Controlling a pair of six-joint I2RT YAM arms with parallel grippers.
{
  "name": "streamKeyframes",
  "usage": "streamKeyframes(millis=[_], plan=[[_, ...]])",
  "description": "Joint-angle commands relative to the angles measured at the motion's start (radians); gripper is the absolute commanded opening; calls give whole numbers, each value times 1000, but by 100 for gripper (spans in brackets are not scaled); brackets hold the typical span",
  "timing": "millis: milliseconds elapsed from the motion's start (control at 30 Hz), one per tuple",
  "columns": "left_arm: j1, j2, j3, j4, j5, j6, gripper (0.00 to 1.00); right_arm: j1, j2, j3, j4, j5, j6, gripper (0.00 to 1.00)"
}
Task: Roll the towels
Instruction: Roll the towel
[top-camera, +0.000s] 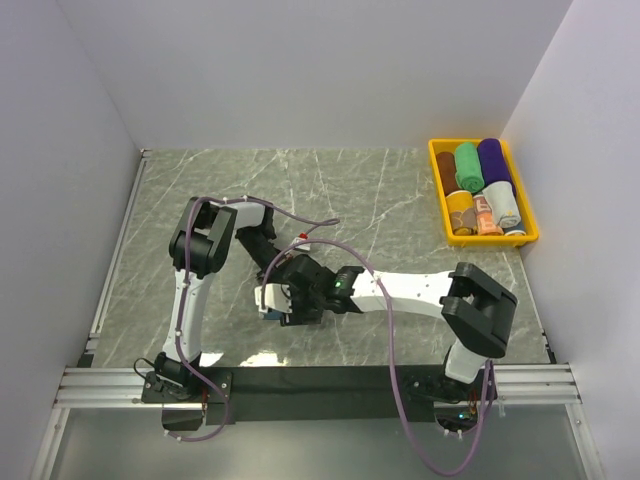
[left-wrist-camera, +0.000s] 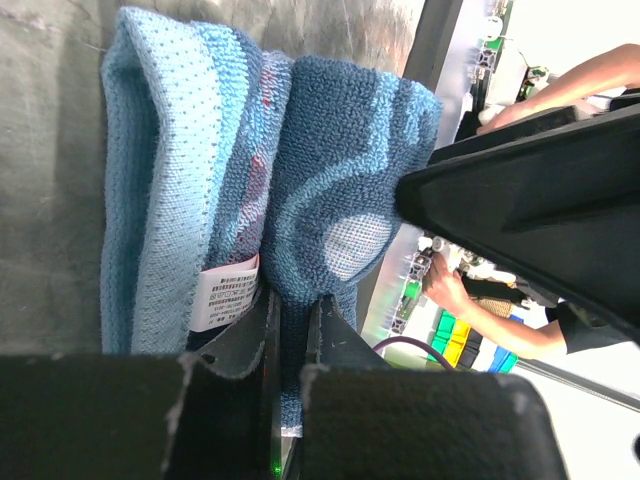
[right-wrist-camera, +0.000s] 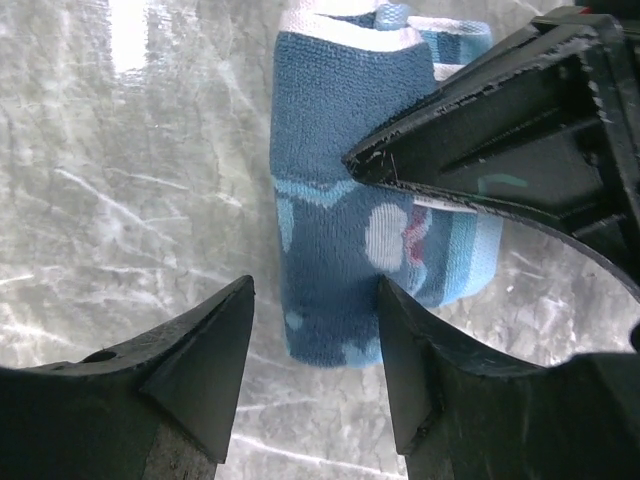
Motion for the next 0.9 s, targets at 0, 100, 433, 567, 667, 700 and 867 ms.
streamKeyframes(millis=[0, 100, 433, 567, 667, 700, 867], plan=[[-3, 39, -7, 265, -189, 80, 6, 3, 42, 27, 36, 1, -20, 59], [-1, 38, -12, 272, -189, 76, 7, 3, 117, 36, 76, 38, -40, 57], [22, -25, -26, 258, -154, 78, 22, -15, 180, 42, -36, -89, -5, 0], [84, -128, -55, 291, -88, 47, 33, -58, 216, 130, -254, -247, 47, 0], [158, -231, -84, 347, -27, -3, 34, -106, 259, 190, -369, -373, 95, 0], [179, -255, -99, 362, -11, -18, 34, -120, 269, 200, -385, -399, 109, 0], [334, -418, -182, 485, 72, -153, 38, -224, 430, 326, -527, -592, 175, 0]])
